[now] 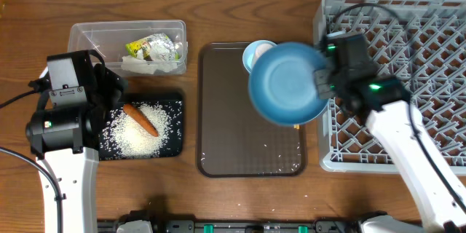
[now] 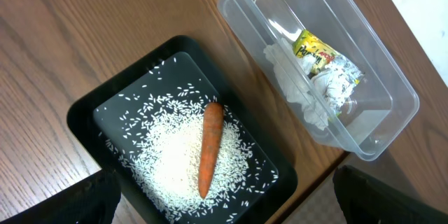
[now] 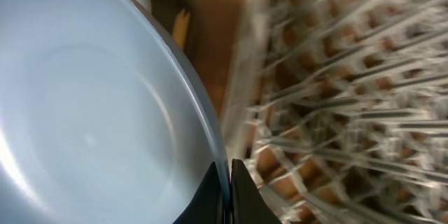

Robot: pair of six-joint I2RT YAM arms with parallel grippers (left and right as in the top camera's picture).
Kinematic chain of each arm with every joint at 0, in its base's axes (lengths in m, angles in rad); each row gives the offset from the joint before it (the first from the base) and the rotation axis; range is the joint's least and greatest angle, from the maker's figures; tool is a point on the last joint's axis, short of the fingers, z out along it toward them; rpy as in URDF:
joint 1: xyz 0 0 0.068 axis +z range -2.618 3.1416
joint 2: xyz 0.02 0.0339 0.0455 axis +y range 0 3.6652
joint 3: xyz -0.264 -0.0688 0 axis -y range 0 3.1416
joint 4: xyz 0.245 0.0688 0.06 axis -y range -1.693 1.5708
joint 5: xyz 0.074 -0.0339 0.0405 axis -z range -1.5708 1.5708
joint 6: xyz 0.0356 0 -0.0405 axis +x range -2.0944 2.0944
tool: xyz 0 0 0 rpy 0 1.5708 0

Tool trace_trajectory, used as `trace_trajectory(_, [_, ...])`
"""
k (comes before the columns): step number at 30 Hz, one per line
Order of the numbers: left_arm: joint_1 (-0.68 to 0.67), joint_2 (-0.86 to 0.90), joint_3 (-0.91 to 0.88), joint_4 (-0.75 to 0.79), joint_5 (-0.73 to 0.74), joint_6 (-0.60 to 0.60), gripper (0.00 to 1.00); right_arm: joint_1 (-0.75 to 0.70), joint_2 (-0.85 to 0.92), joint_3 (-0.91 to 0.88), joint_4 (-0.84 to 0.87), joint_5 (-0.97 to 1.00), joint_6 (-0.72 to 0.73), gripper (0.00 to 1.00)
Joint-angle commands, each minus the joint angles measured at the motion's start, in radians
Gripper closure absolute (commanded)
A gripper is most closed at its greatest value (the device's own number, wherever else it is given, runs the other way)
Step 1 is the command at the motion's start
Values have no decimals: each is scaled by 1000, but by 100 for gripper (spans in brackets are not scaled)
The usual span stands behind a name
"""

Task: Sort waste into correct bins and load items into the dishwasher rack
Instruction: 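Grasp the blue plate rim and lift it right toward the rack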

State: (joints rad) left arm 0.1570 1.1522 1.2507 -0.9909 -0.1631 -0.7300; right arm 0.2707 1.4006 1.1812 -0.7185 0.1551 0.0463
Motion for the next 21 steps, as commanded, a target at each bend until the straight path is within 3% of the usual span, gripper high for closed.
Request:
trace_trajectory(1, [6, 4, 2, -3, -2, -1, 1, -74, -70, 3, 32, 5, 1, 99])
trace_trajectory(6, [6, 4, 2, -3, -2, -1, 1, -183, -121, 3, 89, 15, 31, 99])
trace_trajectory(12, [6, 4, 2, -3, -2, -1, 1, -290, -119, 3, 171, 163, 50, 99])
trace_trajectory(21, [6, 4, 2, -3, -2, -1, 1, -278, -85, 2, 208, 605, 103, 99])
